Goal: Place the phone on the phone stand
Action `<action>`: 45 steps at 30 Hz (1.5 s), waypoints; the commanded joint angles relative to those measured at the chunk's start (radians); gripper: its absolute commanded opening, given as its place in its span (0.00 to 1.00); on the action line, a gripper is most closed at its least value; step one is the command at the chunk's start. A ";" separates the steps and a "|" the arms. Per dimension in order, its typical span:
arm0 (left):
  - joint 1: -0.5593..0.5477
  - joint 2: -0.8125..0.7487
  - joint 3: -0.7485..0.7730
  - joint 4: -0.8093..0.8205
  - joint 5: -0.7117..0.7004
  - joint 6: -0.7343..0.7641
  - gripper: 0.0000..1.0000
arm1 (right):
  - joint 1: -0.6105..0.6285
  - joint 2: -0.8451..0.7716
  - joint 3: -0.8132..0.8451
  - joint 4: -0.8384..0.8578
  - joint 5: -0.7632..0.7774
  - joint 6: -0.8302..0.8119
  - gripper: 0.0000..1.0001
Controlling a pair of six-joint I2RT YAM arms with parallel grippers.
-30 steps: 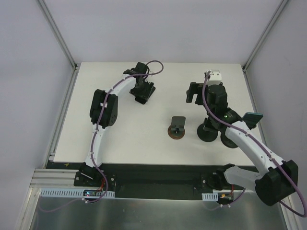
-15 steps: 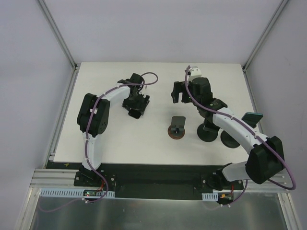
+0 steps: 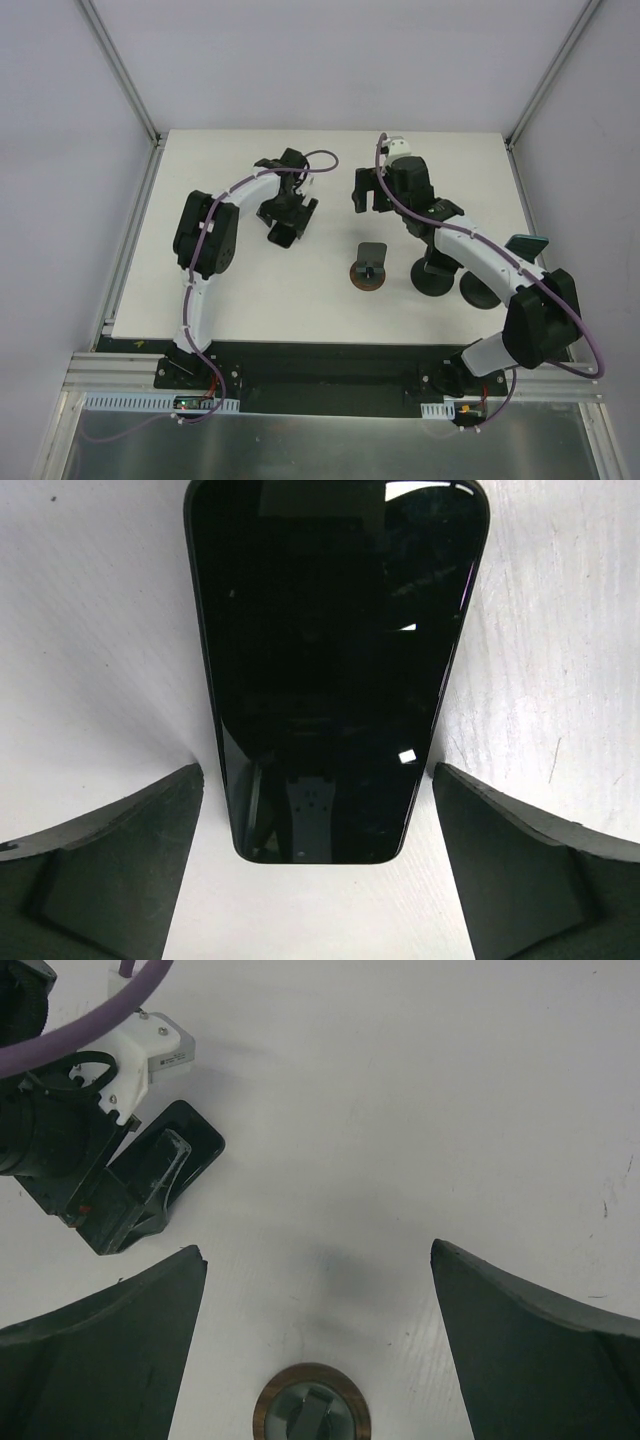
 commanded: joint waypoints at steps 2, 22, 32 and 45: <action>-0.011 0.066 0.011 -0.089 0.025 0.040 0.83 | 0.005 0.035 0.080 0.021 -0.009 -0.022 0.96; -0.008 -0.331 -0.455 0.291 0.068 -0.106 0.00 | 0.005 0.131 0.158 -0.002 -0.052 0.137 0.97; -0.010 -0.550 -0.718 0.585 0.105 -0.165 0.00 | 0.006 0.174 0.149 -0.005 -0.059 0.269 0.99; -0.013 -0.768 -0.913 0.817 0.104 -0.170 0.00 | 0.028 0.346 0.273 0.030 -0.435 0.380 0.90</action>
